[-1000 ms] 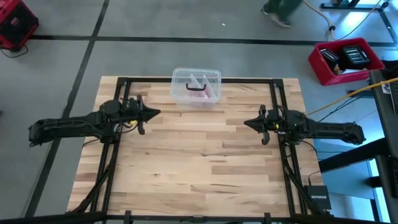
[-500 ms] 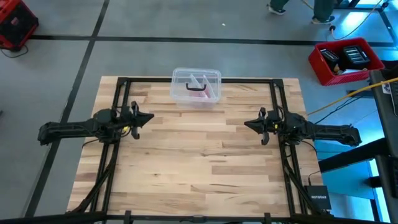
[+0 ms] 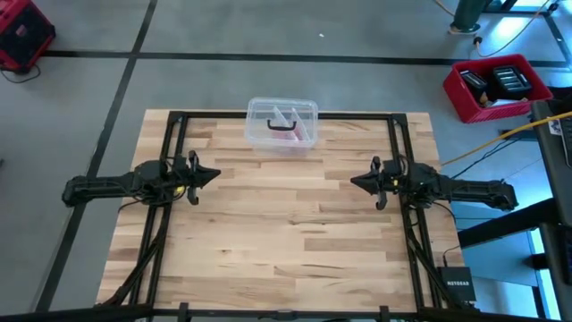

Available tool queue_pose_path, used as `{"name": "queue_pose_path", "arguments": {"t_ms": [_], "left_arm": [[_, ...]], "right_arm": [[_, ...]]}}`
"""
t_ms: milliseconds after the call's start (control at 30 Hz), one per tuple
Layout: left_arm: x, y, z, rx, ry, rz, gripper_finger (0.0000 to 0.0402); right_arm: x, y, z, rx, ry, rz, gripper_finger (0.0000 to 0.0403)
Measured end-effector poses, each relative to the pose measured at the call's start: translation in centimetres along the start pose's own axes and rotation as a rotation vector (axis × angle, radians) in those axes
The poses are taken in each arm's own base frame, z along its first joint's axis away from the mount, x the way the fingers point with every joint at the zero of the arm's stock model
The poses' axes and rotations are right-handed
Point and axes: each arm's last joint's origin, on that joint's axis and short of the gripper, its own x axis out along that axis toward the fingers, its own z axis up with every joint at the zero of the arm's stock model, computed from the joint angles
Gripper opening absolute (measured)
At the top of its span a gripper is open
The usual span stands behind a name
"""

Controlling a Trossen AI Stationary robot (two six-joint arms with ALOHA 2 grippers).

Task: Roll bandage
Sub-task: Return to Home Position

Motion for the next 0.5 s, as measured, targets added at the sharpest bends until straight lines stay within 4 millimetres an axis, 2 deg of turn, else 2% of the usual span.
{"name": "queue_pose_path", "arguments": {"t_ms": [233, 333, 500], "left_arm": [[0.01, 0.00, -0.01, -0.002, 0.001, 0.001, 0.0001], [0.02, 0.00, -0.03, -0.002, 0.003, 0.001, 0.0001], [0.04, 0.00, -0.04, -0.002, 0.005, 0.001, 0.0001]], "right_arm": [[-0.15, -0.15, -0.06, -0.036, -0.012, -0.044, 0.0014], [-0.50, 0.05, 0.35, -0.064, -0.062, -0.013, 0.0014], [-0.57, 0.27, 0.07, -0.081, -0.017, 0.078, 0.0014]]}}
